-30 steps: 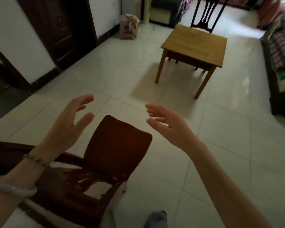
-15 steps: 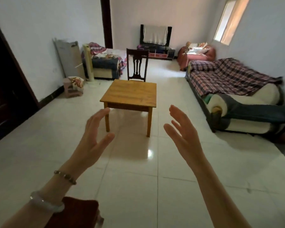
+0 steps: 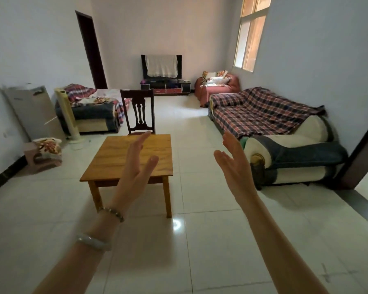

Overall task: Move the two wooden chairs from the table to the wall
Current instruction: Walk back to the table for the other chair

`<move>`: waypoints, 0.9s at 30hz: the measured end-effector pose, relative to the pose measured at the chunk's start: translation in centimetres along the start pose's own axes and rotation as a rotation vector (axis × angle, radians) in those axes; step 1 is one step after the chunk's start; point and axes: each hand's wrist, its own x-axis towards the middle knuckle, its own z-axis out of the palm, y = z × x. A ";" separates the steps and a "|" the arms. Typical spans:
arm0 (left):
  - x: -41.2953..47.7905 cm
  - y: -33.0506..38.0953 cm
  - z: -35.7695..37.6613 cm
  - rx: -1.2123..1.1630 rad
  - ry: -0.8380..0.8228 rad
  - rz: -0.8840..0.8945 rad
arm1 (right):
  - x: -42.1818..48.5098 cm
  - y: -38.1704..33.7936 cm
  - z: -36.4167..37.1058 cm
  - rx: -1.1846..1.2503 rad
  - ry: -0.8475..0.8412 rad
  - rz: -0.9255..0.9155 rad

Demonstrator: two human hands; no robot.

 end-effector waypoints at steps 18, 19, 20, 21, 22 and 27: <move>39.6 -24.0 19.4 -0.136 0.224 -0.010 | 43.1 26.3 -2.9 0.140 0.008 -0.057; 41.1 -25.4 20.3 -0.125 0.223 -0.024 | 45.2 27.8 -2.6 0.156 0.000 -0.045; 42.8 -27.2 21.3 -0.118 0.222 -0.040 | 47.6 29.6 -2.3 0.176 -0.013 -0.045; 44.1 -28.8 22.1 -0.105 0.225 -0.053 | 49.5 31.0 -2.0 0.189 -0.023 -0.052; 45.6 -30.7 23.0 -0.097 0.230 -0.064 | 51.7 32.7 -1.7 0.202 -0.032 -0.053; 54.5 -40.7 27.5 -0.089 0.252 -0.108 | 62.7 42.6 0.8 0.234 -0.062 -0.021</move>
